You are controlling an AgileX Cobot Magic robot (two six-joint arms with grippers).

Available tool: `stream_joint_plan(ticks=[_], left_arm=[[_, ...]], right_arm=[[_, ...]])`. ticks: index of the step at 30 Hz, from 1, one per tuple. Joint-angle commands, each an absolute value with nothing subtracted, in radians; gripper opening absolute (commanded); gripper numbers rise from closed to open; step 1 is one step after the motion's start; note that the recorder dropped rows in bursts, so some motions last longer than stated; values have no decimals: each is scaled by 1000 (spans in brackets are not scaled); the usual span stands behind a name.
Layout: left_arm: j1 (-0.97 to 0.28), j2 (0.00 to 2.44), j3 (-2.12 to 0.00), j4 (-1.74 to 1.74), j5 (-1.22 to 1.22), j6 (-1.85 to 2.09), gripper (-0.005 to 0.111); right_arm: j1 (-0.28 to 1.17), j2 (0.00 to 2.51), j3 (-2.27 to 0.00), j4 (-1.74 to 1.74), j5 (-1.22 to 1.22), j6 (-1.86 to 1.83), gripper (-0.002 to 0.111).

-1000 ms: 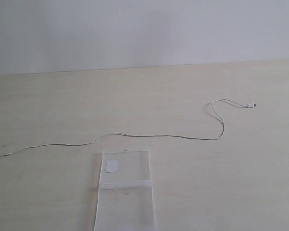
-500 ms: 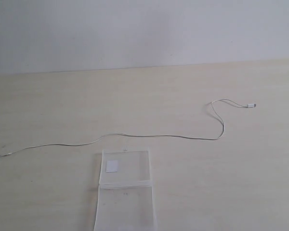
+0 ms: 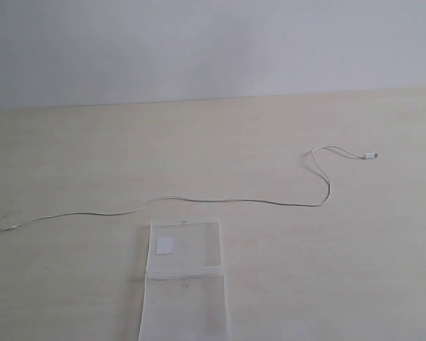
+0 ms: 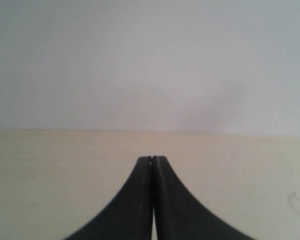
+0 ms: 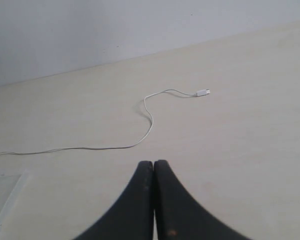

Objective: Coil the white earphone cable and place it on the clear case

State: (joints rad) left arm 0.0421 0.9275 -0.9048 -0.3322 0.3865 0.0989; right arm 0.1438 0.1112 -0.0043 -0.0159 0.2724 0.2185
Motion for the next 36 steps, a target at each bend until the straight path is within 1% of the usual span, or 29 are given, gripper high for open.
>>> stream_joint_plan(ticks=[1,6,9,13,16,18,20,23,26,36], left_arm=[[27,1203,-1133,-587,573,501,0],[27,1487,-1390,-609,990,719,0],[25,1612,-1469,-602,1075,772,0],[-17,1727,-1503,-524,1075,840,0],[-89,1803,-1506,-344,1050,853,2],[-132,1852,-1506,-300,1030,853,7],[-159,1896,-1506,-334,978,858,14],[-173,1944,-1506,-393,886,866,24],[-173,1982,-1506,-399,861,913,30],[-174,2085,-1511,-402,895,902,31]], right_arm=[[138,106,0,-24,268,210,0],[138,106,0,-24,268,210,0],[138,106,0,-24,268,210,0],[138,106,0,-24,268,210,0],[138,106,0,-24,268,210,0],[138,106,0,-24,268,210,0],[138,106,0,-24,268,210,0],[138,106,0,-24,268,210,0],[138,106,0,-20,268,210,0],[138,106,0,-14,268,210,0]])
